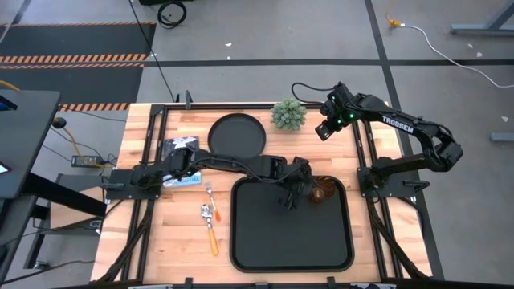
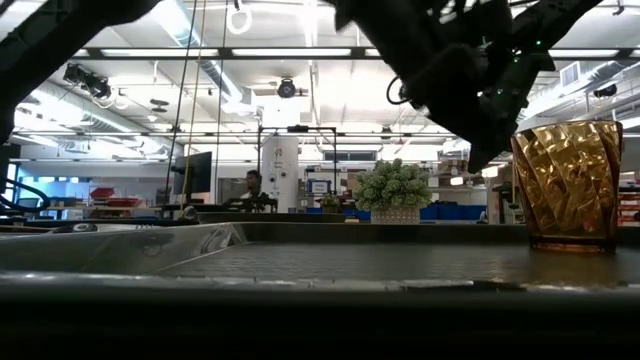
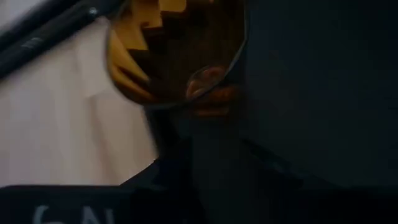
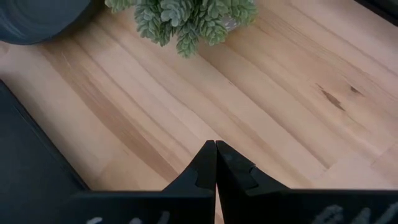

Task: Pick and place plate/cup/fork/spoon on tray
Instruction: Put the black plate on the black tray

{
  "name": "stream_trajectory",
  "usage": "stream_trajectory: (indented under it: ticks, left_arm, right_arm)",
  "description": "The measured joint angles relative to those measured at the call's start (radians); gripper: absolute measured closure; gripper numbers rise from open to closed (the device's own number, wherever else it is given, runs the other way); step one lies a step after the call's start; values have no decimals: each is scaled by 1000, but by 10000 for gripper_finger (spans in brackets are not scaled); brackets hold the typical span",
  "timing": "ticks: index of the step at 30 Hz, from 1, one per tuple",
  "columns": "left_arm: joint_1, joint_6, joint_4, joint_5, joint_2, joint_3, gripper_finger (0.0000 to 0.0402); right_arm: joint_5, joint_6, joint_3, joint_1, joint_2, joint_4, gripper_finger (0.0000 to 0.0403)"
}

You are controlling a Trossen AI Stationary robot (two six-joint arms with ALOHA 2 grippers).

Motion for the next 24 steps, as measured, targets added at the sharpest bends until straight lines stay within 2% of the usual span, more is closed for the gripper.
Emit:
stream_trajectory:
  ticks: [3, 6, 13, 18, 24]
  left_arm:
    - [3, -40, 16, 16, 8, -22, 260]
    - [-6, -52, 161, 20, 5, -90, 260]
    - [-27, -92, 336, 25, 6, -171, 260]
    - [-26, -131, 540, 10, 7, -241, 260]
    - [-9, -180, 584, -12, 7, -280, 260]
  right_arm:
    - [0, 0, 0, 0, 0, 0, 396]
    - [-1, 0, 0, 0, 0, 3, 396]
    - [-3, -1, 0, 1, 0, 10, 396]
    - [-3, 0, 0, 1, 0, 14, 396]
    - [-19, 0, 0, 1, 0, 19, 396]
